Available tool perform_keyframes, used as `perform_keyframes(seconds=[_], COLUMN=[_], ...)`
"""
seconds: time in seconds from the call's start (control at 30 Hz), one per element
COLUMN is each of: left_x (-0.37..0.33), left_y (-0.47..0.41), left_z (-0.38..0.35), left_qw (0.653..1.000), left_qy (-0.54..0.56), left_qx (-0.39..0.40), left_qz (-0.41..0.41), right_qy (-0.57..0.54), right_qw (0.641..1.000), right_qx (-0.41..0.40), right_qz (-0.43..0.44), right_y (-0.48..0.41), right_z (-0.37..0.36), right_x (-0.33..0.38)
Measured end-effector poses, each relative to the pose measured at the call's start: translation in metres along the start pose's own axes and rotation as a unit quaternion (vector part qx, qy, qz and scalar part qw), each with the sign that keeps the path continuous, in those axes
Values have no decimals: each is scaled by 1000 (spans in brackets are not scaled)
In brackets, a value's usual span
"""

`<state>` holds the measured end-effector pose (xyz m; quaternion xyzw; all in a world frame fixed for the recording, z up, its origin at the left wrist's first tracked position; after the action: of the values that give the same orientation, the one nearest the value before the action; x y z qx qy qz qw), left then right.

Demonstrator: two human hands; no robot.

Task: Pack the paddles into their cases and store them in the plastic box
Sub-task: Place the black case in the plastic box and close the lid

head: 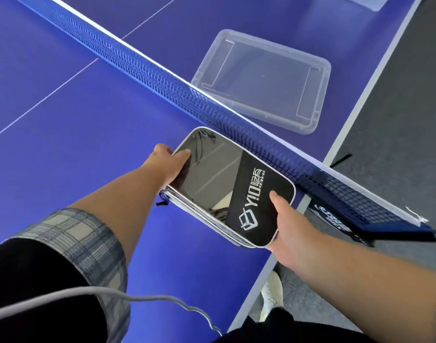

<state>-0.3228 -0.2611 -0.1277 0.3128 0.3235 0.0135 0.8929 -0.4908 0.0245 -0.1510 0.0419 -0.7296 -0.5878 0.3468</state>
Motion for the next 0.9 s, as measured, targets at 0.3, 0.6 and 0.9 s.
perform_keyframes(seconds=[0.3,0.6,0.9], left_x=[36,-64,-238], left_y=[28,109,209], left_z=[-28,2,-37], left_qw=[950,941,950], left_qy=[225,293,272], left_qx=[181,171,117], left_qz=[115,4,-100], right_qy=[-46,-81,-48], right_qw=[997,981,900], right_qx=[52,81,147], right_qz=[-19,156,408], right_y=[11,88,191], right_z=[0,54,170], right_x=[-5,100,233])
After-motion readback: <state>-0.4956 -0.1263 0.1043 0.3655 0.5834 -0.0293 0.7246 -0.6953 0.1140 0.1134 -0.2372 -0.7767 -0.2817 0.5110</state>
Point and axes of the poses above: each hand's wrist, its own y-axis away from the middle knuckle, its own z-axis out of the back of the hand, x = y × z, the point moved 10 cm from there along -y, towards the middle knuckle, and after that the axes turned 5 degrees about y, right-handed, at the moved point
